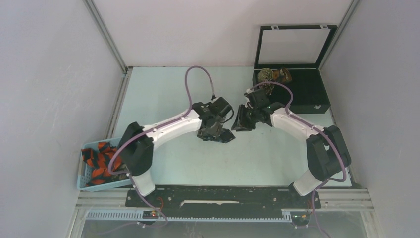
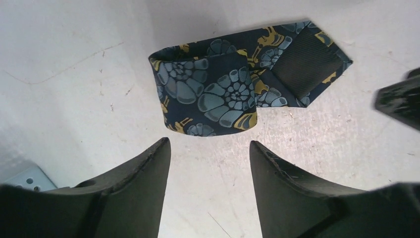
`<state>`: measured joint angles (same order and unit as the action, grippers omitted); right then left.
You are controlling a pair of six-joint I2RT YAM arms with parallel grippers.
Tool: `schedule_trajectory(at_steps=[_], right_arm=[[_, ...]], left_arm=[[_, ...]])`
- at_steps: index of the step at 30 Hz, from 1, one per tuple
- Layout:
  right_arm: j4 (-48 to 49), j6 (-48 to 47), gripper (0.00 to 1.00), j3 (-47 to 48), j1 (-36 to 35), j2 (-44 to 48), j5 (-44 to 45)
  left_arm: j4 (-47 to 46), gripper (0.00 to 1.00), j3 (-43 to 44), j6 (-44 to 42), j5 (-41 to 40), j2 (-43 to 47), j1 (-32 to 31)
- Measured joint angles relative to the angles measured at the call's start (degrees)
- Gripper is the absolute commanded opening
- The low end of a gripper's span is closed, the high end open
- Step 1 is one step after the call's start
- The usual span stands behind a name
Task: Roll the ties
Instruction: Roll the tie at the center of the board.
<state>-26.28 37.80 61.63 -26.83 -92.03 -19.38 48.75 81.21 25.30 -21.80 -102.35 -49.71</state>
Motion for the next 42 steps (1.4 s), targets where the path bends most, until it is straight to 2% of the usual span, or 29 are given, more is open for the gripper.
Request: schedule_trajectory(at_steps=[8, 17, 24, 42], right_arm=[[7.56, 2.08, 0.34, 0.31, -6.12, -0.39, -3.54], [9.38, 3.21, 0.30, 8.94, -11.02, -10.36, -5.09], [8.15, 3.37, 0.25, 15.72, -11.74, -16.04, -4.83], [2.91, 2.19, 0.21, 15.89, -9.49, -19.98, -2.38]], left_arm=[[-7.50, 0.77, -11.80, -1.49, 5.90, 14.01, 6.29], [-18.91, 0.84, -25.81, -2.05, 17.90, 24.22, 17.81], [-24.83, 0.85, -29.40, -2.51, 26.29, 24.65, 22.67], [-33.66, 0.85, -29.73, -2.99, 37.44, 14.51, 24.33]])
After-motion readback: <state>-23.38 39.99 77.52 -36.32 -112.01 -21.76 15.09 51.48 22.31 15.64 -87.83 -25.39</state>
